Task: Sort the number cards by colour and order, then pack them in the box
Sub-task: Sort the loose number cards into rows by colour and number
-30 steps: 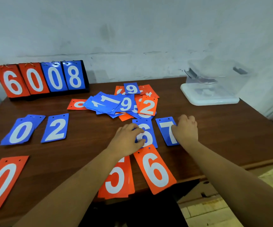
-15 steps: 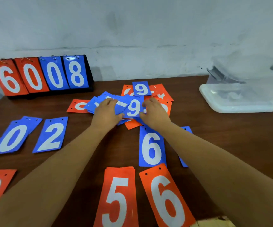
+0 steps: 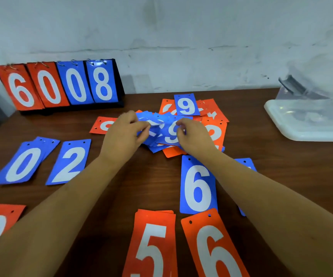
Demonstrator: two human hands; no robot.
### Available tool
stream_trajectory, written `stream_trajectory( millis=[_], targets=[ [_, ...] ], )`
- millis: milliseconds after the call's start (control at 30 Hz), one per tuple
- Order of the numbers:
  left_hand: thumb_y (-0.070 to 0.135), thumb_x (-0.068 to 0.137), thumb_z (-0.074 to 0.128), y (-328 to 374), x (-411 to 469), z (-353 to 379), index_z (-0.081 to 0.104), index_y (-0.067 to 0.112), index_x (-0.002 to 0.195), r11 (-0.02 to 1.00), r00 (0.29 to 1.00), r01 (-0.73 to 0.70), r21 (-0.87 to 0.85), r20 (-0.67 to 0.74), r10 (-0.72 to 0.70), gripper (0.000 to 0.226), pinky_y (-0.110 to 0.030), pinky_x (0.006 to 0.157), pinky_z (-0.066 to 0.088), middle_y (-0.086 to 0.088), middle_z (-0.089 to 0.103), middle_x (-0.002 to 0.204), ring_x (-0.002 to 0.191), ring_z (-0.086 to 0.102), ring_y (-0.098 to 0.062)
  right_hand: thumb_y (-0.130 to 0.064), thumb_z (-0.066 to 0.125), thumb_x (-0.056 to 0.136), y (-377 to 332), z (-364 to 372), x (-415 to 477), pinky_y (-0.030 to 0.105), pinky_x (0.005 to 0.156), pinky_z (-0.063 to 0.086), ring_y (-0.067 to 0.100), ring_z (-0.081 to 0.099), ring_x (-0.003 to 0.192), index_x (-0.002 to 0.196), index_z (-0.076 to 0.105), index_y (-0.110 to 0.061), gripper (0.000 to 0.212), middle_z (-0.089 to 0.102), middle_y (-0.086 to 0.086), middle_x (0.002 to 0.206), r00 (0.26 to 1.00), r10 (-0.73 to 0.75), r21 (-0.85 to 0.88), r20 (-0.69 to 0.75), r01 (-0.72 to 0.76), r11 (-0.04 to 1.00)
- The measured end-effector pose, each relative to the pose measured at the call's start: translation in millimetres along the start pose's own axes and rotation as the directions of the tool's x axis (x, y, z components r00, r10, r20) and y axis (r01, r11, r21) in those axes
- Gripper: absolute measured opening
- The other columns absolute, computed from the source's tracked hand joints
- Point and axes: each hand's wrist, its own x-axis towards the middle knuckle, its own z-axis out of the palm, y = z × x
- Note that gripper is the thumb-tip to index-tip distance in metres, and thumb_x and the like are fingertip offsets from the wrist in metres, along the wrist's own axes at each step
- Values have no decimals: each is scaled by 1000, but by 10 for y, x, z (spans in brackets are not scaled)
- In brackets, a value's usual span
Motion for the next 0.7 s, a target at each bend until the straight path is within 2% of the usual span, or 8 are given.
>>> stream_trajectory(
  millis=[67,133,233,300,433,567,633,700],
  targets=[
    [27,92,59,18,-49,-159,76,21,103,992,994,112,-52,2,-112,21,-31,56,46,0,65,67,62,60,-21,-20,47,97,-94,-52,16,40,86,53,24,62,97,116,62,-9,27,68,8,110,997,76,91,-23,-73,993],
    [26,95,57,0,-111,-299,74,22,104,925,953,300,-233,36,-300,20,-25,66,52,6,71,71,65,67,-10,-23,50,96,-160,-61,21,38,85,52,24,61,99,112,63,-7,26,67,9,110,999,36,1,8,-36,999],
    [29,95,56,-60,-227,-506,75,20,96,600,787,560,-571,140,-601,20,-20,75,54,10,74,89,78,71,-2,-42,58,92,-241,-21,-29,40,90,49,27,57,107,116,61,-6,43,61,12,116,982,-31,-189,185,67,980],
    [31,94,61,-123,-341,-572,74,19,91,462,688,634,-620,180,-703,18,-18,72,53,7,75,90,78,71,-2,-54,63,86,-248,32,-59,40,92,47,29,53,112,124,57,-9,59,56,11,120,958,-41,-266,283,120,957],
    [3,87,68,-236,-573,-555,67,7,98,222,545,704,-675,312,-779,11,-15,58,53,-12,71,95,62,70,-8,-48,62,88,-247,75,-92,39,93,48,29,53,113,127,56,-11,54,57,11,123,952,-92,-319,291,187,929],
    [-3,88,65,-256,-728,-534,53,11,113,36,477,687,-726,413,-776,31,-24,63,57,-16,61,105,81,68,-24,-34,43,101,-314,49,-129,38,88,51,26,60,104,120,61,-13,34,64,9,114,947,-157,-379,280,259,888],
    [-5,90,60,-224,-761,-532,51,5,123,-19,467,681,-732,454,-759,35,-26,65,58,-18,61,113,84,69,-22,-29,41,102,-318,28,-157,39,87,50,26,61,99,113,65,-13,31,66,8,110,957,-216,-441,194,281,852],
    [-5,93,52,-147,-762,-563,55,0,124,-64,471,690,-721,514,-717,32,-27,67,59,-19,64,117,84,72,-25,-24,49,98,-280,10,-180,43,88,48,32,60,102,108,69,-12,26,64,13,115,960,-278,-449,13,254,857]
  ],
)
